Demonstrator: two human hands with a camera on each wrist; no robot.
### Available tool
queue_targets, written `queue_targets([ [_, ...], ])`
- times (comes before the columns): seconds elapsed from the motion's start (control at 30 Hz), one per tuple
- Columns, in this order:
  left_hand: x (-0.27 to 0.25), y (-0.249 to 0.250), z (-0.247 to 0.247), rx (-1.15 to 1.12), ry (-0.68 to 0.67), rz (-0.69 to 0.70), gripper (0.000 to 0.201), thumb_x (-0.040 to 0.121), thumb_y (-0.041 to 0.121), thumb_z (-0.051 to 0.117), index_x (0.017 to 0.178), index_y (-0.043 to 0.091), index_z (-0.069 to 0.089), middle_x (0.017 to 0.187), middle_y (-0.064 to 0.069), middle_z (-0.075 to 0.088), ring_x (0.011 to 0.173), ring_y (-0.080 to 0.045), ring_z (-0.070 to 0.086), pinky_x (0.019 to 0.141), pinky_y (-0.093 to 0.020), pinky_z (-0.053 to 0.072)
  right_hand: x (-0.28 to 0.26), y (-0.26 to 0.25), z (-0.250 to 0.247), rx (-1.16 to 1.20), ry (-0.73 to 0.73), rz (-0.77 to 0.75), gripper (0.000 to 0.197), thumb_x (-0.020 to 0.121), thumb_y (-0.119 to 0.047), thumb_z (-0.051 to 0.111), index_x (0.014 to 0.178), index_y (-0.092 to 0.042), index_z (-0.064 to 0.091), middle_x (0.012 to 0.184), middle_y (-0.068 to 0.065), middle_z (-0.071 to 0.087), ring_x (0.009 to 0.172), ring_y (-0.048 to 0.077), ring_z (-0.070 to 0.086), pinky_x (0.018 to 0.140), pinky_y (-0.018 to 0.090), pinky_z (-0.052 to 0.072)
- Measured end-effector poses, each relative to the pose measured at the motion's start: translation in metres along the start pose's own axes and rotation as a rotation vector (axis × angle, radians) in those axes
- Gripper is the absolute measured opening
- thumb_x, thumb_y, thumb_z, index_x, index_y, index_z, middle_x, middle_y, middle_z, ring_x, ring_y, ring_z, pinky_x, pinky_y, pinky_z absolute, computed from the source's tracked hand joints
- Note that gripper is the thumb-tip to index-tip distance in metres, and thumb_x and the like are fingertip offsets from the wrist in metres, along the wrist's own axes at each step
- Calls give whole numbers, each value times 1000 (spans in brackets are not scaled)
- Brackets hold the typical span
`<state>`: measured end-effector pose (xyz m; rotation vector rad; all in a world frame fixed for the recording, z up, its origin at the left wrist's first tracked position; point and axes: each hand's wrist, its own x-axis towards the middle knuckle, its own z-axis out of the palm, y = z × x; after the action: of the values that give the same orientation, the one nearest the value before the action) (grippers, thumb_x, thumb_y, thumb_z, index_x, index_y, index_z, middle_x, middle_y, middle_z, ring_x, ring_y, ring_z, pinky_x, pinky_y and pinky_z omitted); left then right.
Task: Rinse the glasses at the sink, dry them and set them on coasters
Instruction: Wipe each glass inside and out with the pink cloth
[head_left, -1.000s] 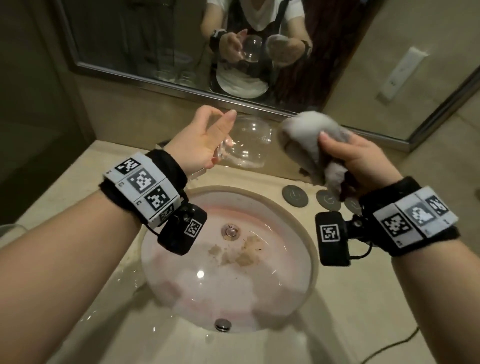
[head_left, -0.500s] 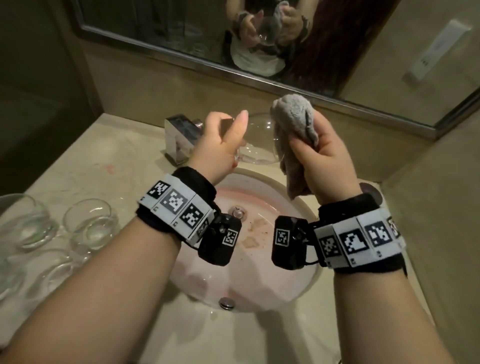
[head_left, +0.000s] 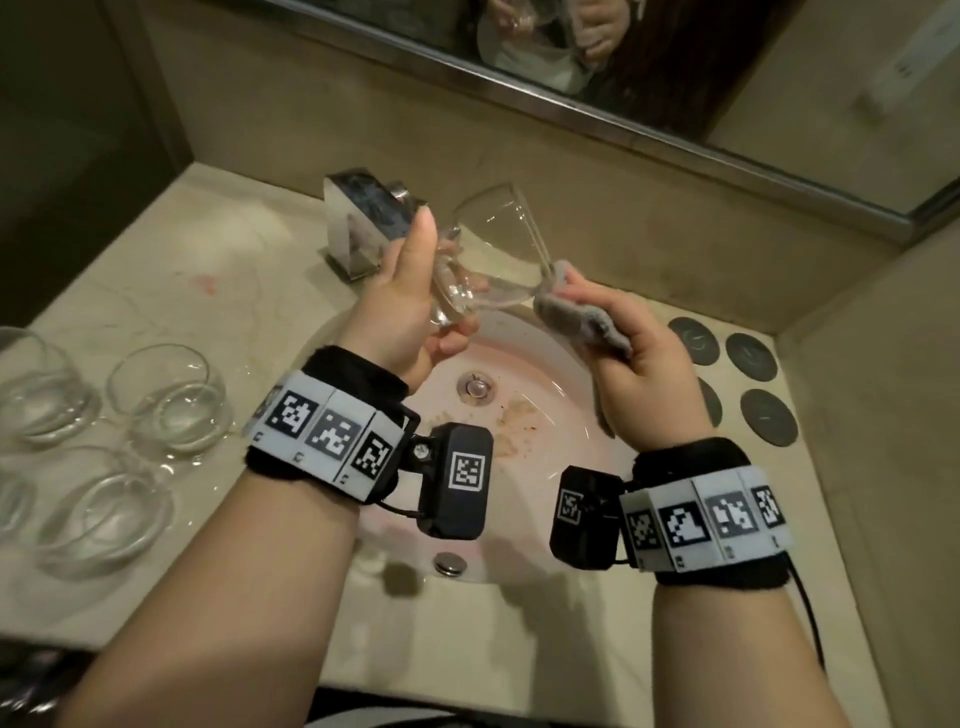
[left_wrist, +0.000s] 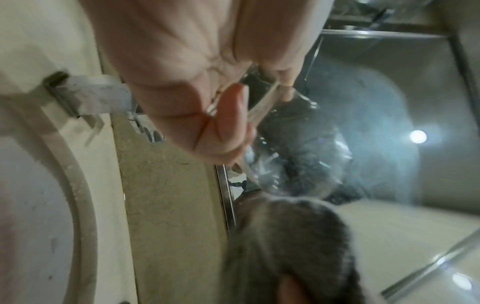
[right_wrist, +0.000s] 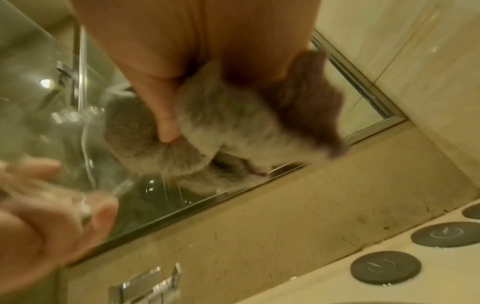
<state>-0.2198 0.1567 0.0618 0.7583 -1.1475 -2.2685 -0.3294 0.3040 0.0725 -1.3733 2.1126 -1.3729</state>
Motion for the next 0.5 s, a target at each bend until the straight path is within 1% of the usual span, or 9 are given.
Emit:
queue_targets([
  [0.07, -5, -4, 4, 10, -86, -17, 53, 93, 59, 35, 116, 12, 43, 81, -8, 56, 52, -15, 47, 36, -18, 33, 0, 0, 3, -61, -41, 83, 58, 85, 15, 47, 113, -34, 56, 109, -30, 54, 103, -20, 49, 88, 3, 38],
  [0.13, -9, -7, 9, 85, -109, 14, 56, 92, 59, 36, 117, 10, 43, 83, -8, 56, 53, -15, 48, 37, -18, 33, -1, 3, 5, -45, 24, 170, 52, 83, 12, 45, 109, -31, 58, 104, -23, 58, 96, -18, 53, 82, 4, 42],
  [0.17, -10, -8, 10, 113, -106, 33, 54, 92, 58, 36, 117, 11, 43, 83, -8, 56, 54, -14, 48, 38, -19, 32, -1, 7, 5, -22, 107, 213, 44, 83, 6, 46, 104, -30, 60, 104, -15, 61, 95, -11, 56, 81, 10, 46],
  [0.23, -13, -9, 8, 144, -89, 50, 47, 93, 55, 36, 113, 13, 43, 82, -5, 57, 53, -14, 47, 40, -19, 31, -2, 14, -1, 111, 315, 323, 26, 83, -11, 50, 96, -31, 61, 105, 2, 66, 97, 15, 63, 83, 34, 52],
  [0.27, -14, -9, 5, 158, -82, 56, 44, 94, 54, 37, 111, 14, 43, 83, -5, 57, 53, -14, 47, 40, -20, 30, -3, 13, -5, 191, 390, 366, 23, 83, -16, 51, 96, -32, 61, 105, 4, 67, 98, 21, 64, 86, 42, 52],
  [0.3, -15, -10, 3, 179, -74, 65, 42, 93, 55, 38, 109, 17, 45, 87, -7, 56, 54, -14, 47, 41, -21, 30, -3, 11, -8, 249, 416, 374, 21, 85, -18, 53, 97, -34, 61, 106, 2, 68, 101, 20, 64, 92, 45, 51],
  [0.4, -19, -15, -1, 315, -58, 84, 39, 89, 58, 41, 106, 24, 47, 97, -10, 53, 56, -14, 48, 43, -22, 33, 0, 2, -9, 301, 280, 339, 18, 92, -18, 54, 99, -34, 58, 109, -1, 67, 105, 15, 64, 97, 41, 49],
  [0.47, -21, -16, 1, 361, -64, 78, 34, 93, 54, 39, 105, 23, 46, 99, -11, 54, 57, -14, 46, 43, -20, 34, -1, -4, -3, 285, 182, 314, 19, 95, -17, 52, 100, -35, 55, 108, -4, 65, 105, 14, 63, 97, 42, 50],
  [0.5, -20, -16, 2, 360, -69, 70, 36, 93, 54, 39, 106, 21, 46, 101, -12, 54, 56, -14, 46, 41, -19, 33, -1, -6, 0, 271, 175, 305, 20, 95, -17, 52, 100, -36, 55, 107, -4, 65, 105, 16, 62, 96, 44, 50],
])
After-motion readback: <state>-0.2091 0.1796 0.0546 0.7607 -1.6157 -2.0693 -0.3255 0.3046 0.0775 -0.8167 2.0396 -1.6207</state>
